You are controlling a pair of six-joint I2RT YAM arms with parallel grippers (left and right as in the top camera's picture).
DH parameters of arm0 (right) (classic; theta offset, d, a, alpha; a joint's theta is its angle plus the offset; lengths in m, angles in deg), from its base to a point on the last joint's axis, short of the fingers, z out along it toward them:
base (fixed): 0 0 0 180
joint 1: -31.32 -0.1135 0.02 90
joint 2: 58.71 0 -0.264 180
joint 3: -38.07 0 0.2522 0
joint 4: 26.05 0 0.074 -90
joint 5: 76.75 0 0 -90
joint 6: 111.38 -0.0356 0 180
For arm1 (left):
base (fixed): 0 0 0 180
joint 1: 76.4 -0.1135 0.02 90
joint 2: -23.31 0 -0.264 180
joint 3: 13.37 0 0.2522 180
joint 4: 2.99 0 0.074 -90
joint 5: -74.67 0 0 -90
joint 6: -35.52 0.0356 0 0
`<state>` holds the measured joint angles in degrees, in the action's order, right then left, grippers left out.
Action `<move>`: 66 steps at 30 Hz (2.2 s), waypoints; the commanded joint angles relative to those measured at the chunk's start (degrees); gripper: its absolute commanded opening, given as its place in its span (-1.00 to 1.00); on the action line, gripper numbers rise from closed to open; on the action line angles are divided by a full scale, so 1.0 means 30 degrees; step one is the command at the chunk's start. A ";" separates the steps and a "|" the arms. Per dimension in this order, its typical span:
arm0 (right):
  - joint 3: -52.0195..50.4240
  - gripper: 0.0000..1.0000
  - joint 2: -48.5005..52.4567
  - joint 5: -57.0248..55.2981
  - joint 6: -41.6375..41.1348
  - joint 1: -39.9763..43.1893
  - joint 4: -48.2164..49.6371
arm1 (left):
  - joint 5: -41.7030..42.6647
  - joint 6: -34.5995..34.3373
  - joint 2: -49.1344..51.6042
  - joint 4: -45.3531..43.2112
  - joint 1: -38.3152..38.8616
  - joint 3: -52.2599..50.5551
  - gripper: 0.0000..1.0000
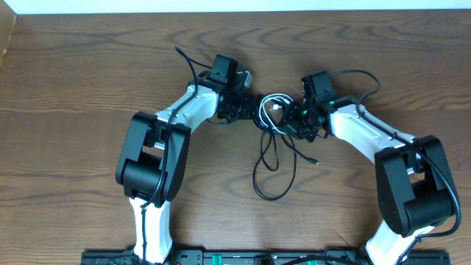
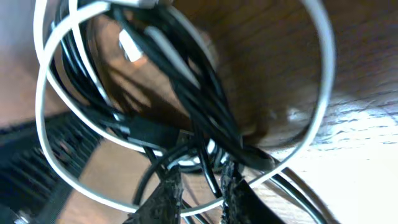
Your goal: Untangle cables
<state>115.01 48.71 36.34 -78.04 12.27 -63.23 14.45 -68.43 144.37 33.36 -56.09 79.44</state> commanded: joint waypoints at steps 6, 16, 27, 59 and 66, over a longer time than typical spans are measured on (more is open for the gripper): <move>-0.0146 -0.95 0.0233 0.1661 -0.3716 -0.0189 0.1574 | -0.2310 -0.0036 0.1093 0.0576 -0.0117 -0.0954 -0.27; -0.0153 -0.70 0.0240 -0.3599 -0.3891 -0.0619 0.1610 | -0.2310 -0.0036 0.1093 0.0576 -0.0117 -0.0954 -0.27; -0.0153 -0.73 0.0350 -0.5304 -0.3971 -0.2098 0.0466 | -0.2310 -0.0029 0.1093 0.0583 -0.0117 -0.0954 -0.27; 0.0823 -0.78 0.0335 -0.5836 0.4619 -0.0415 -0.2550 | -0.2310 -0.0029 0.1093 0.0648 -0.0117 -0.0954 -0.27; 0.2339 -0.52 0.0321 -0.2514 1.1198 0.0233 -0.4000 | -0.2295 0.0758 0.1042 0.0685 -0.0255 -0.0823 -0.11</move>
<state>118.77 49.08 22.61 -57.12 12.42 -74.62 14.38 -67.71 144.24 33.47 -56.04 79.44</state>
